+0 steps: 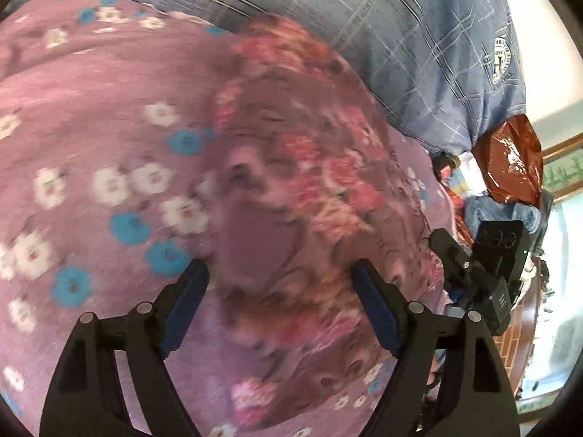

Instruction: Fold small clothes

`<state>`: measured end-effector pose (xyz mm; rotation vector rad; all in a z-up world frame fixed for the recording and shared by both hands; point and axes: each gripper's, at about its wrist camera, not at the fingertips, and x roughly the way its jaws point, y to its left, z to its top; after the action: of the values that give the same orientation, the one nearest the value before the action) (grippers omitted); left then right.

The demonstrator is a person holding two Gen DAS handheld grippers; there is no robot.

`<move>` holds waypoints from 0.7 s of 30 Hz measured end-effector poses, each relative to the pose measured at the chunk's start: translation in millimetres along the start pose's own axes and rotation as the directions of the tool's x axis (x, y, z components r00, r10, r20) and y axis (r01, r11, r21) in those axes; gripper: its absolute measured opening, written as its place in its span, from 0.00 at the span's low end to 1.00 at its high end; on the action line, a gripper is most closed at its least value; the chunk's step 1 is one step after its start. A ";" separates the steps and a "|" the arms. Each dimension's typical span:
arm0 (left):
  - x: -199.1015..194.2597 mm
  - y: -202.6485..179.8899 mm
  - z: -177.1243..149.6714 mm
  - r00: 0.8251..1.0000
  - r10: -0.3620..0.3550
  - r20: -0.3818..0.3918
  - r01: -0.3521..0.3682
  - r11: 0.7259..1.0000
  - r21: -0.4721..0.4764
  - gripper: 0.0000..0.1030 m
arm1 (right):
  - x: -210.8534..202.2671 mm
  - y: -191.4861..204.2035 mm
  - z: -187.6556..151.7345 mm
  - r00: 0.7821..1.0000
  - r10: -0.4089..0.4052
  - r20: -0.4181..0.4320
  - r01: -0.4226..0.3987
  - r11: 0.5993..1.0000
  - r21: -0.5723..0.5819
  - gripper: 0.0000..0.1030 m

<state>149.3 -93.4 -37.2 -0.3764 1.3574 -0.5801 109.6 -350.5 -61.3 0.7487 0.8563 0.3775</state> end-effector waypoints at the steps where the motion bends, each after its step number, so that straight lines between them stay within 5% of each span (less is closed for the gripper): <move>1: 4.6 -2.7 3.9 1.000 0.000 0.001 0.000 1.000 0.004 0.82 | 4.5 2.2 1.1 1.000 0.005 0.003 -0.005 1.000 -0.015 0.83; 5: 7.9 -3.9 8.6 1.000 -0.014 0.024 0.015 0.999 -0.033 0.82 | 14.9 1.2 0.9 0.997 -0.073 -0.019 0.071 0.994 -0.078 0.68; 9: -1.4 2.0 9.5 0.999 -0.017 0.049 0.021 0.996 -0.084 0.34 | 12.0 10.5 -0.4 0.986 -0.169 0.013 0.169 0.980 -0.107 0.42; 11: -14.6 0.8 5.8 0.996 -0.043 0.074 0.048 0.997 -0.068 0.25 | 10.2 19.4 -0.8 0.978 -0.207 0.033 0.210 0.970 -0.125 0.34; 14: -38.0 -3.7 -2.4 0.993 -0.065 0.095 0.070 0.996 -0.051 0.25 | 0.3 29.0 -1.3 0.974 -0.216 0.061 0.222 0.966 -0.129 0.26; 21: -110.9 14.3 -38.5 0.980 -0.107 0.171 0.114 0.993 -0.031 0.25 | -21.4 84.7 -29.2 0.988 -0.142 0.060 0.151 0.972 -0.181 0.26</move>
<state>102.4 -13.5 36.2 -0.5254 1.1922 -0.5991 72.5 -291.7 -0.7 0.5166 0.8148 0.3017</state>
